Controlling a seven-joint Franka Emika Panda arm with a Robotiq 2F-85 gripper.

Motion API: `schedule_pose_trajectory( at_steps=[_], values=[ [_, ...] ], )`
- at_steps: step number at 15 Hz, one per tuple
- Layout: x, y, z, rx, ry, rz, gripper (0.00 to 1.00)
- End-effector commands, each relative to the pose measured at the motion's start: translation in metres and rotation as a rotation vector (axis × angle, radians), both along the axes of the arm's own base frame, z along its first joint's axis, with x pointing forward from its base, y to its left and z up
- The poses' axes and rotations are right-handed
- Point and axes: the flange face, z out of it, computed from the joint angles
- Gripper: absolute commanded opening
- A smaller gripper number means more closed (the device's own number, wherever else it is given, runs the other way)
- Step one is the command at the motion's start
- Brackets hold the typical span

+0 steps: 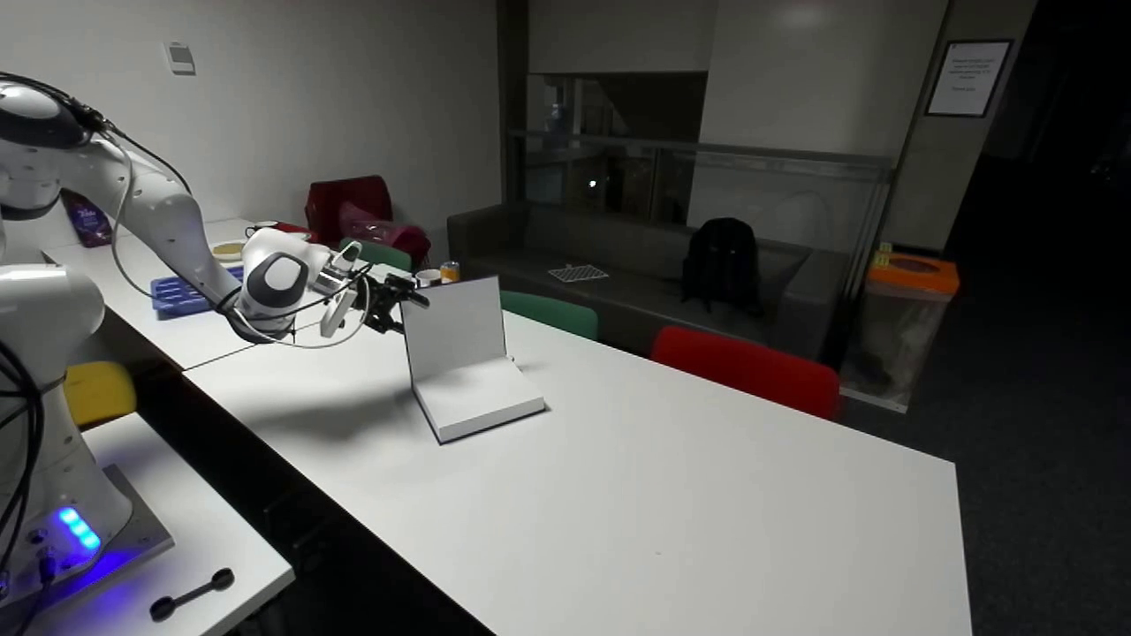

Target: Close the blue book on the table.

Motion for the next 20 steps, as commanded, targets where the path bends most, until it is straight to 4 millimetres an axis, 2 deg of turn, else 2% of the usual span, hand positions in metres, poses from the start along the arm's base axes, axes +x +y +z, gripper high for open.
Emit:
schedule_pose_trajectory(
  at_steps=[1, 13, 20],
  values=[
    [-0.01, -0.013, 0.006, -0.016, -0.044, -0.057, 1.0],
    [-0.028, -0.051, 0.016, 0.065, -0.108, -0.206, 1.0],
    [-0.03, -0.077, 0.032, 0.09, -0.139, -0.264, 1.0]
  ],
)
